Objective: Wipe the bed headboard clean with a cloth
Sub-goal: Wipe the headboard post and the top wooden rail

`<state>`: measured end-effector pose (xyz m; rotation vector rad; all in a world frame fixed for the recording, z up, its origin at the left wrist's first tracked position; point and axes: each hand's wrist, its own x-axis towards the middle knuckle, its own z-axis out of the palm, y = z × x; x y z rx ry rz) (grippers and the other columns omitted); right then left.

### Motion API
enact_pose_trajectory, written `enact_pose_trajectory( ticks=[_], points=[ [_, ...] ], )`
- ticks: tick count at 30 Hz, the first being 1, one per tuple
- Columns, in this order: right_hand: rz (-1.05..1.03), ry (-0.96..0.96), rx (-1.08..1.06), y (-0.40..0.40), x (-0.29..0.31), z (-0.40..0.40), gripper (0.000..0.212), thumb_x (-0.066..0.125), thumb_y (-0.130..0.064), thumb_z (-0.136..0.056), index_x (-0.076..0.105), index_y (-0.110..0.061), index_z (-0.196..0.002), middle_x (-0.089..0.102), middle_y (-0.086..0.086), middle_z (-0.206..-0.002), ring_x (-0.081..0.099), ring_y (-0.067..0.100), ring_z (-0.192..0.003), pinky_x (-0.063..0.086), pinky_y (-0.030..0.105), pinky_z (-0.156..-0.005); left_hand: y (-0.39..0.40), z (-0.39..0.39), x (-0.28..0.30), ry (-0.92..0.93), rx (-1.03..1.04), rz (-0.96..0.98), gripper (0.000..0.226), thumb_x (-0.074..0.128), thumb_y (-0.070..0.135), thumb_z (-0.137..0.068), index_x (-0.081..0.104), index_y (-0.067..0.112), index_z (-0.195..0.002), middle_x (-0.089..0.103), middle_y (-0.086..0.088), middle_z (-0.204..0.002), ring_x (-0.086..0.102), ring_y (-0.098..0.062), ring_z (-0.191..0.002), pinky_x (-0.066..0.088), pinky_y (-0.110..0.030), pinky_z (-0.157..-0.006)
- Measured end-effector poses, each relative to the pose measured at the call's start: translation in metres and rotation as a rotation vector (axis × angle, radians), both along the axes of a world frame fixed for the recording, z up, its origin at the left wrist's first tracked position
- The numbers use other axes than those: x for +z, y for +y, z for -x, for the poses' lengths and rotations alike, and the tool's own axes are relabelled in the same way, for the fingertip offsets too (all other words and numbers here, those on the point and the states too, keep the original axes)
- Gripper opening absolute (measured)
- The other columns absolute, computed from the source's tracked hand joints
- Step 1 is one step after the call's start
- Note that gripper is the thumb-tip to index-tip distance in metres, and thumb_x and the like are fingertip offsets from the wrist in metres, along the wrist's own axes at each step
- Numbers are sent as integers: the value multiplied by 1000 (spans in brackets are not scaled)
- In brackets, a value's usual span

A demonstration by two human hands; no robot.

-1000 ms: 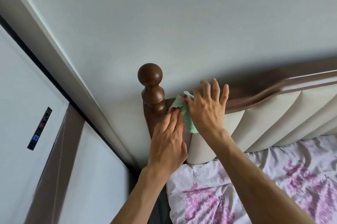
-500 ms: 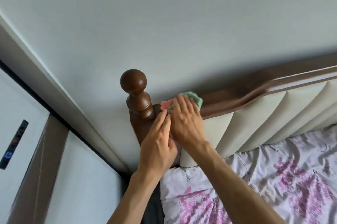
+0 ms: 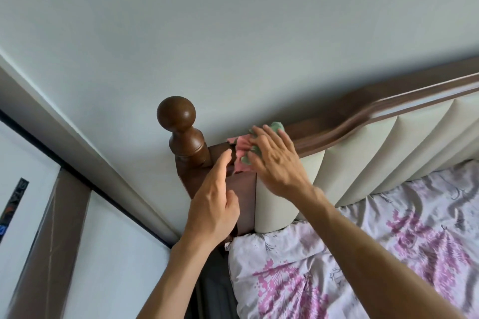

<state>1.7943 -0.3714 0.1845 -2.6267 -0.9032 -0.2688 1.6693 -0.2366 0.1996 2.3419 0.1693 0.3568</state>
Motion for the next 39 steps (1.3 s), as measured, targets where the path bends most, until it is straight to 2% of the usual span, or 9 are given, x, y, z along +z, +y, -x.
enact_pose_trajectory(
  ticks=[5,12,15,18,21,25,31,36,39],
  points=[
    [68,13,-358,-28,-1,-24,66,11,-45,-101,28,-13,-155,23,5,-164,10,19,-153,0,42,-125,2,2,2,47,19,-26,73,48,-8,-84,33,23,-148,42,7,-153,46,-15,-136,34,-19,-107],
    [83,-22,80,9,-3,20,63,19,-42,-101,28,-14,-156,25,3,-163,14,18,-153,-6,35,-124,2,-3,5,38,68,82,74,46,-10,-78,37,34,-136,53,14,-138,51,-6,-126,36,-13,-98],
    [87,-33,-74,-23,-2,-10,55,25,-38,-106,27,-15,-156,24,1,-164,13,15,-153,-4,34,-124,5,-2,5,84,65,88,75,44,-9,-80,33,31,-143,46,7,-150,41,-4,-138,31,-13,-103],
    [61,-6,-311,-16,-1,-12,63,12,-41,-103,28,-10,-155,23,7,-164,11,22,-153,0,41,-125,4,-3,6,87,63,49,75,44,-7,-80,33,31,-143,45,6,-151,42,-9,-140,34,-18,-104],
    [13,15,-172,21,-2,16,73,5,-44,-96,31,-8,-154,26,10,-162,14,24,-153,-1,42,-125,1,-4,9,64,109,46,73,47,-7,-79,37,28,-142,49,5,-148,47,-14,-135,40,-26,-105],
    [66,-4,85,8,-3,16,63,13,-42,-100,32,-16,-155,28,1,-162,17,17,-152,-1,35,-125,-1,-5,11,61,104,-53,67,51,-3,-81,42,24,-142,47,7,-150,48,-17,-134,41,-29,-103],
    [0,8,-324,-13,2,-7,74,5,-44,-96,35,-7,-152,29,9,-161,17,25,-152,2,40,-124,-7,-6,12,143,131,-205,55,55,10,-89,48,18,-143,29,9,-161,45,-15,-138,40,-28,-101],
    [6,7,-77,-12,-4,8,58,20,-37,-103,29,-14,-155,24,3,-164,11,18,-153,-6,34,-124,-20,-27,22,40,186,-174,43,57,13,-90,60,12,-133,53,0,-147,56,-22,-128,44,-34,-106],
    [60,-48,-207,-50,-4,-15,55,24,-38,-106,28,-14,-156,24,2,-164,12,17,-153,-3,35,-124,-25,-38,25,-46,120,-166,41,57,6,-89,62,7,-130,60,-6,-139,57,-23,-127,43,-31,-108]
  ],
)
